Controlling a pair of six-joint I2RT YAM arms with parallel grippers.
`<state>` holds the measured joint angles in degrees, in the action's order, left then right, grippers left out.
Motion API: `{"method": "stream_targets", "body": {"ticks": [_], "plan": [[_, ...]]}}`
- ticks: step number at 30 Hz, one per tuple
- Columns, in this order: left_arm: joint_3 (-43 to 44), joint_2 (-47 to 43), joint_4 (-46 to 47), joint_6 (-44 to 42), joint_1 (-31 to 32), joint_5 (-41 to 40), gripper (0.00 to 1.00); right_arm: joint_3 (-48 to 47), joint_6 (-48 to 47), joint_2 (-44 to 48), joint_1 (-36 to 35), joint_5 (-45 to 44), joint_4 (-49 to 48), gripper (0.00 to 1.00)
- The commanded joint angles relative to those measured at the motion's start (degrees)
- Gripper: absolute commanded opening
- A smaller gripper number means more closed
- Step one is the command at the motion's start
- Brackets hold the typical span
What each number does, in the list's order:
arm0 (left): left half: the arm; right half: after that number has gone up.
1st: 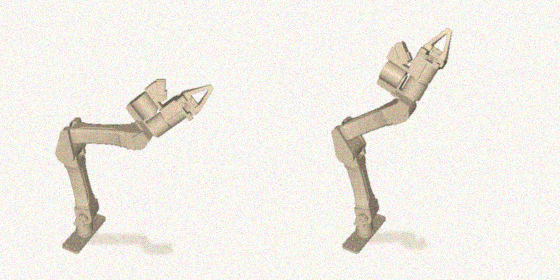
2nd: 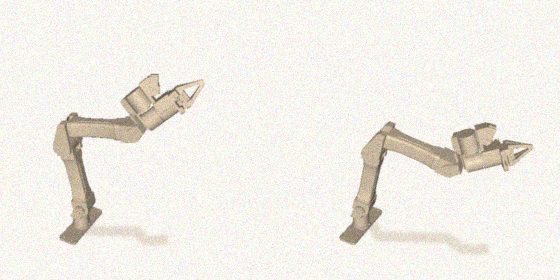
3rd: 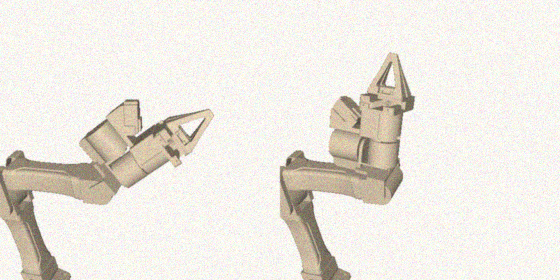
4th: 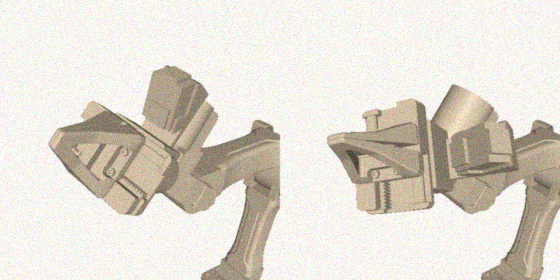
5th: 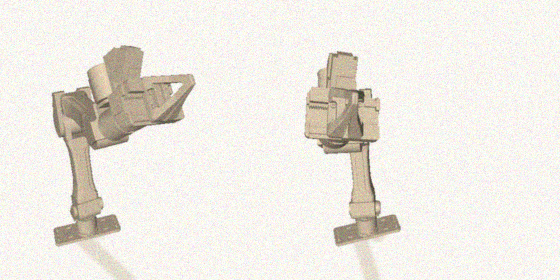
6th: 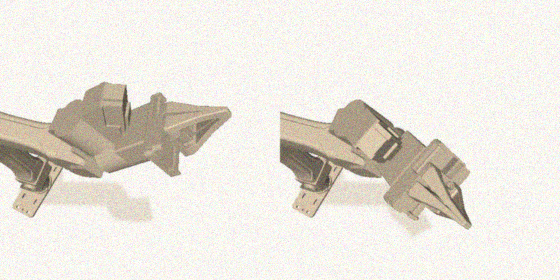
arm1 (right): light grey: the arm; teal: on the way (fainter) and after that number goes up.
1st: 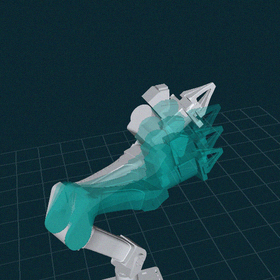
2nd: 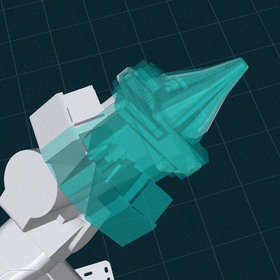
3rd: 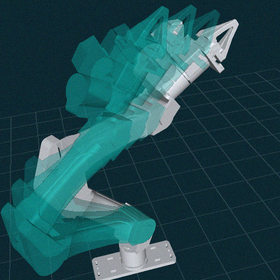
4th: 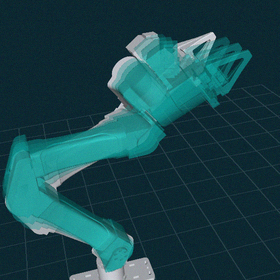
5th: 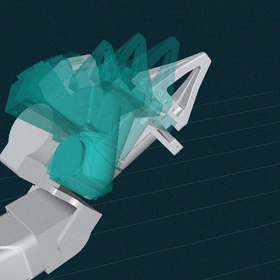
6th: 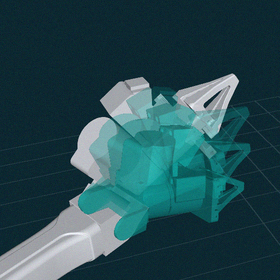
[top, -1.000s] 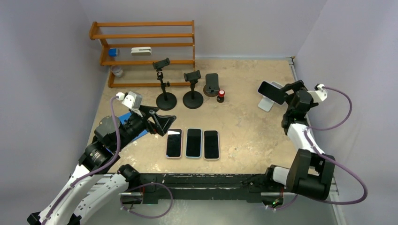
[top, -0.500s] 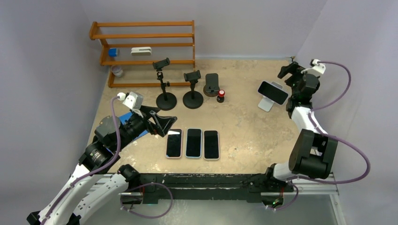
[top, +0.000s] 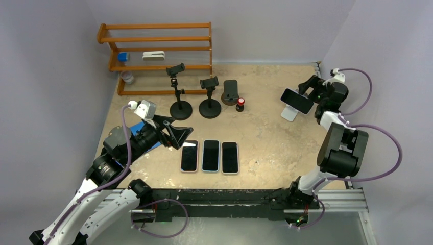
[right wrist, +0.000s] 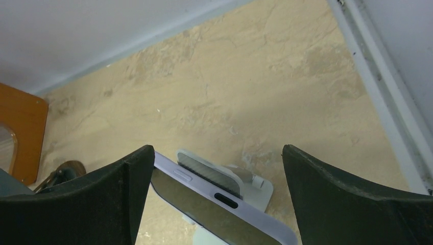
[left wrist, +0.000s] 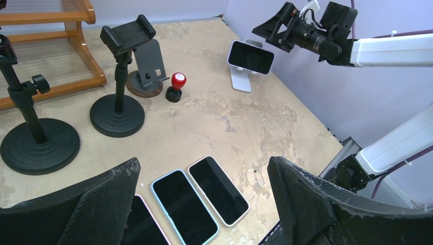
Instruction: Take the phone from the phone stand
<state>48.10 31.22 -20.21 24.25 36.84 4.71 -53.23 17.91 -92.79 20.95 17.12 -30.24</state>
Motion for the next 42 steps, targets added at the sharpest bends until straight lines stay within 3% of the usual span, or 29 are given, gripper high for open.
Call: {"method": "stream_targets", "body": {"ticks": [1, 28, 42], "plan": [[0.31, 0.01, 3.31, -1.17, 0.25, 0.67, 0.94, -3.28, -1.25, -0.97, -0.01, 4.04, -0.80, 0.96], [0.29, -0.57, 3.43, -1.22, 0.27, 1.00, 0.93, -3.40, -3.81, -2.10, -1.90, 6.56, 1.88, 0.88], [0.28, -1.02, 3.57, -1.14, 0.38, 1.18, 0.93, -1.55, -4.80, -0.14, -2.60, 5.07, 3.15, 0.69]]}}
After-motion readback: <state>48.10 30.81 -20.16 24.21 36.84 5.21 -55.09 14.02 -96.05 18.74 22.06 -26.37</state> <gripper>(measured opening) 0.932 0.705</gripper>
